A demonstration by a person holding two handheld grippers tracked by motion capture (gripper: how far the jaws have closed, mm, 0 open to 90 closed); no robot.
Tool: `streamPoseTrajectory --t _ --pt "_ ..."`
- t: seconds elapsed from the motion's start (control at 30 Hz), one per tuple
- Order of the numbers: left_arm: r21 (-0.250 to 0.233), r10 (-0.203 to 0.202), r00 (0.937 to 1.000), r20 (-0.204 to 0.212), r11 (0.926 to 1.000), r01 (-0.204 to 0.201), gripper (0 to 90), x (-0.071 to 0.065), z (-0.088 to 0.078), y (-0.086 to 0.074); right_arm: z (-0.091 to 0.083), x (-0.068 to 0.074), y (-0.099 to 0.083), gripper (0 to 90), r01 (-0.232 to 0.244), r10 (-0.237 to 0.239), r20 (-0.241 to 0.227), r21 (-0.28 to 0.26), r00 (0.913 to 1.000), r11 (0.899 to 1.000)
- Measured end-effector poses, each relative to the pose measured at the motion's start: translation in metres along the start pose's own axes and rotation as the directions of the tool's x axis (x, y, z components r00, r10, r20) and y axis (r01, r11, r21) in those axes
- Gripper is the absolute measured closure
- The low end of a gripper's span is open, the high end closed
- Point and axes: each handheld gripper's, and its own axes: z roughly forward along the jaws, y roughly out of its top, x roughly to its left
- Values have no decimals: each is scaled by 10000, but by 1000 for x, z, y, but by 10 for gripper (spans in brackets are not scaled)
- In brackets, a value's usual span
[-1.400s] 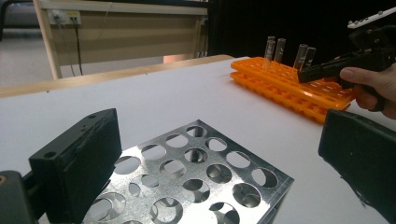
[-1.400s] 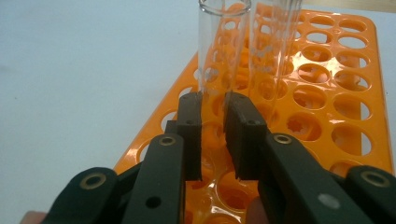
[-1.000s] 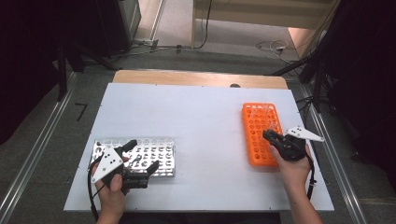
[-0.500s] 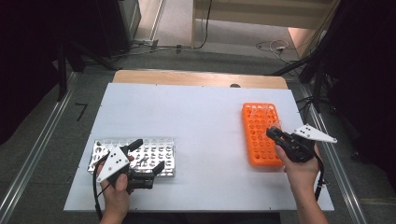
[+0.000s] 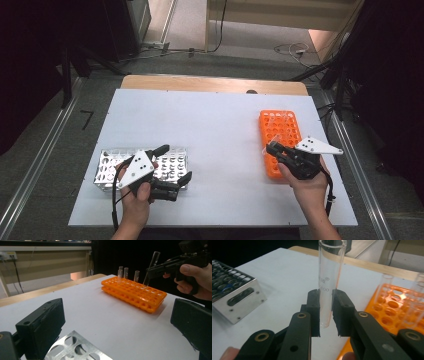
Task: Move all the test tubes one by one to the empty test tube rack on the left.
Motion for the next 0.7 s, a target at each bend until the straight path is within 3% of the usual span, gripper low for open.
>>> streamPoseTrajectory --t 0.1,0.27,0.43,0.7 --pt "19 -155 9991 384 9999 155 0 -3 11 6 3 10 2 744 173 -171 -313 60 9994 9998" --pt "76 -209 9981 582 9998 205 0 -6 23 10 6 24 4 743 369 -356 -609 208 9975 9991" --pt "438 -386 9871 1555 9985 321 0 -10 36 16 13 38 4 744 652 -611 -1005 384 9931 9971" --pt "455 -270 9818 1879 9988 188 0 -19 45 16 20 59 4 743 1060 -970 -1563 502 9829 9931"
